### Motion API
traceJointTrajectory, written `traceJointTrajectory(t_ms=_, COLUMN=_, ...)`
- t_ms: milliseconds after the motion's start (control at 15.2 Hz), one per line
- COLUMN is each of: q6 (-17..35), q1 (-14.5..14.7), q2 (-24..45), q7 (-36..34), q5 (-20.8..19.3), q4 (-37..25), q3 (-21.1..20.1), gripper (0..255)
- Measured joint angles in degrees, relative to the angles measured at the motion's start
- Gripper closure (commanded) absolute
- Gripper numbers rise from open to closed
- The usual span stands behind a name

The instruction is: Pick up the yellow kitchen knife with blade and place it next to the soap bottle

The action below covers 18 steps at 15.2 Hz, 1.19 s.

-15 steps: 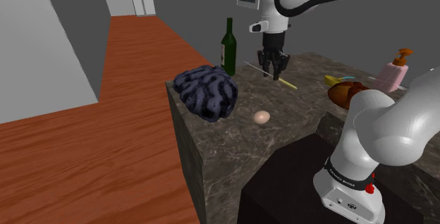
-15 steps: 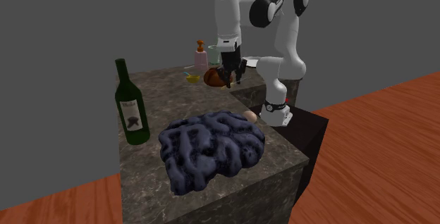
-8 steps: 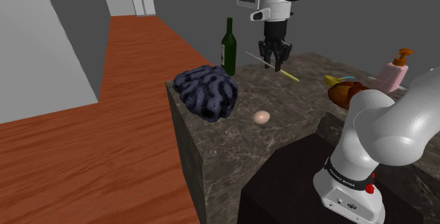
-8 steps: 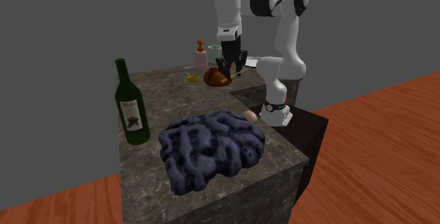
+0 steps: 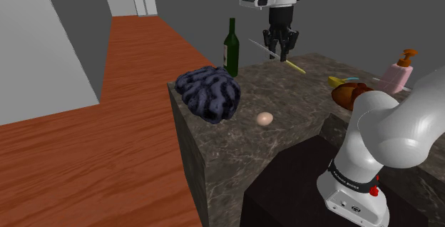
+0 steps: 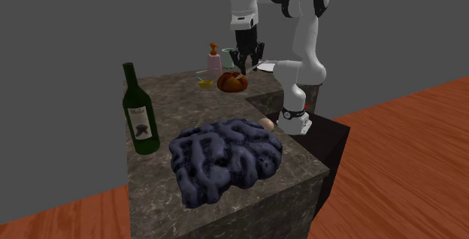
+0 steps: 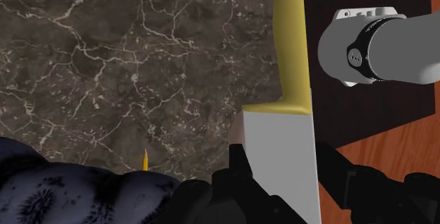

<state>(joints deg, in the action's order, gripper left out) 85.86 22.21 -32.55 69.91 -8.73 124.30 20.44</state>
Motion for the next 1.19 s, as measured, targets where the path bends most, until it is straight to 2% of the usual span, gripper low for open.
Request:
traceJointTrajectory(t_ms=528, q6=-5.61, q1=0.42, q2=1.44, q7=0.21, q5=0.67, q4=-7.0, q3=-0.52, gripper=255)
traceJointTrajectory(t_ms=924, q6=-9.15, q1=-2.15, q2=-5.95, q7=3.51, q5=-2.87, q4=-3.64, q3=1.03, gripper=255)
traceJointTrajectory(t_ms=1188, q6=-11.15, q1=-4.58, q2=-11.82, q7=7.21, q5=-6.57, q4=-0.38, q3=3.28, gripper=255)
